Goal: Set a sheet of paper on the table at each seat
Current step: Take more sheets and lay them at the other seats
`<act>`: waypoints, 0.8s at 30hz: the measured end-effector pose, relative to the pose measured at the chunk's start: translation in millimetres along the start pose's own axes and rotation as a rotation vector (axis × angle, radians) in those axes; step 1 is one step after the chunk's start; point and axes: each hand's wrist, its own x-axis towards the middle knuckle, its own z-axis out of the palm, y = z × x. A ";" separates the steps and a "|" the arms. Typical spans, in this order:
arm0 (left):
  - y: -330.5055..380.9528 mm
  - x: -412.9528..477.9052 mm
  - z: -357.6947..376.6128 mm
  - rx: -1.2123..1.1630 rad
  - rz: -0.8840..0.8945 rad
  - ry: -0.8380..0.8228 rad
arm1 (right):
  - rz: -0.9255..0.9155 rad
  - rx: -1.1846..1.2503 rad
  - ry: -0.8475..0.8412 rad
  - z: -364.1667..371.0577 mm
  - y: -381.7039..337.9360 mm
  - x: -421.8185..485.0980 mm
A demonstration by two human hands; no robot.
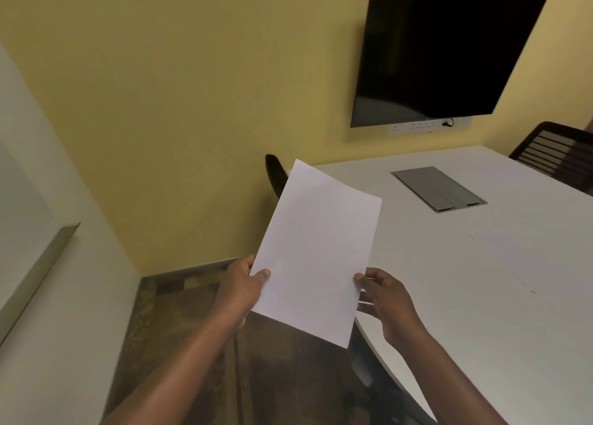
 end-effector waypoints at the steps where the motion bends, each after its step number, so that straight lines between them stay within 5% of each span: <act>1: -0.3 21.0 1.2 0.015 0.000 -0.023 | -0.002 -0.006 0.024 3.9 -0.7 13.5; 24: 58.3 486.9 199.5 0.439 0.114 -0.531 | 0.225 0.115 0.519 11.4 -6.4 369.5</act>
